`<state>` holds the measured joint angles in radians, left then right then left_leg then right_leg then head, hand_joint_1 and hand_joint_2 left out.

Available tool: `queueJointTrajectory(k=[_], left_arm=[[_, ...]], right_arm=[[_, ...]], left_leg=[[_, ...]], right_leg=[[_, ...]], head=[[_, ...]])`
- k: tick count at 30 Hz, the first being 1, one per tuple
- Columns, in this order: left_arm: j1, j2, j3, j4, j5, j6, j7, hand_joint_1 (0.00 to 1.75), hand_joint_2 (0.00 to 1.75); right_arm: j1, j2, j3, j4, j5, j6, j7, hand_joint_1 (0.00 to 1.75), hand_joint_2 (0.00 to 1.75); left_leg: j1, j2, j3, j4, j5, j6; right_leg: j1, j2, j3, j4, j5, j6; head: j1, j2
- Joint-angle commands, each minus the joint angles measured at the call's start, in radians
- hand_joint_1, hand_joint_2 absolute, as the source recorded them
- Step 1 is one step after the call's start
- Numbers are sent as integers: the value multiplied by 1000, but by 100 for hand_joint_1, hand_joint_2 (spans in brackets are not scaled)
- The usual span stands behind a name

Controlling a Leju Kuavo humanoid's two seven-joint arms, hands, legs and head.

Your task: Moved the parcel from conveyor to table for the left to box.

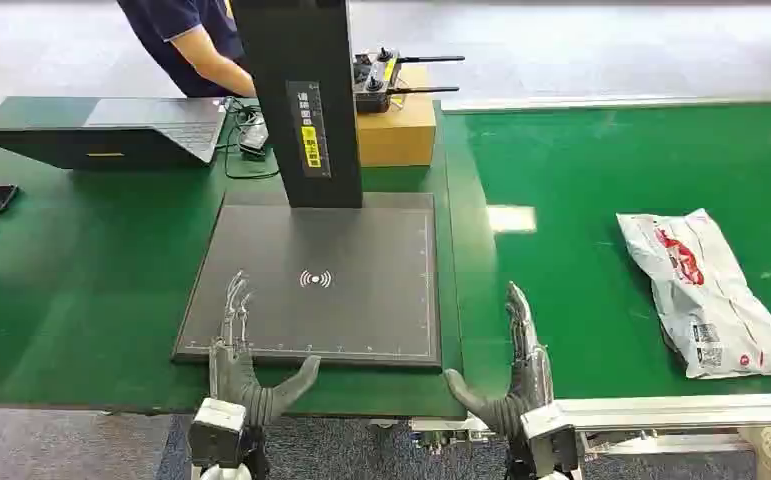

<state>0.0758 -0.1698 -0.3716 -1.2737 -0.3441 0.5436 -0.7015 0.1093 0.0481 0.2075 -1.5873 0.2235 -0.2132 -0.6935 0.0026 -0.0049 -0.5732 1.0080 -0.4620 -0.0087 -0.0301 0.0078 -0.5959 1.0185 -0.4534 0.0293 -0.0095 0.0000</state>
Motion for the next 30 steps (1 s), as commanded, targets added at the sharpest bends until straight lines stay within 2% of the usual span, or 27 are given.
queueJointTrajectory(k=[1,7,11,18,25,30], left_arm=[[-25,31,-45,58,15,15,3,0,175],[-58,59,-69,65,37,-2,3,0,175],[-75,38,-71,110,18,-15,3,0,175],[-37,-12,-28,29,-26,-76,25,0,175],[-26,-27,27,-42,-157,-85,46,0,175],[-50,-36,62,15,-151,-99,50,0,175]], right_arm=[[-10,-6,-13,48,4,-2,6,0,175],[-4,12,-17,44,-16,-29,-5,0,175],[39,13,-32,-9,-30,-53,1,0,175],[109,-10,-7,-124,-18,-91,25,0,175],[44,3,-24,-41,-59,-44,15,0,175],[-22,38,-37,17,-57,-22,6,0,175]], left_leg=[[0,-1,2,-1,1,0],[1,-1,1,-1,1,-1],[0,-2,1,-2,1,-1],[0,-2,0,0,0,0],[1,1,0,0,0,0],[1,2,1,-1,0,0]], right_leg=[[1,-2,2,-2,0,-2],[1,-2,1,-2,0,-2],[1,-3,2,-2,0,-3],[0,-2,1,-1,-1,-2],[1,0,0,-1,1,-2],[2,1,1,-2,2,-3]], head=[[0,0],[0,0],[0,0],[0,0],[0,0],[0,0]])
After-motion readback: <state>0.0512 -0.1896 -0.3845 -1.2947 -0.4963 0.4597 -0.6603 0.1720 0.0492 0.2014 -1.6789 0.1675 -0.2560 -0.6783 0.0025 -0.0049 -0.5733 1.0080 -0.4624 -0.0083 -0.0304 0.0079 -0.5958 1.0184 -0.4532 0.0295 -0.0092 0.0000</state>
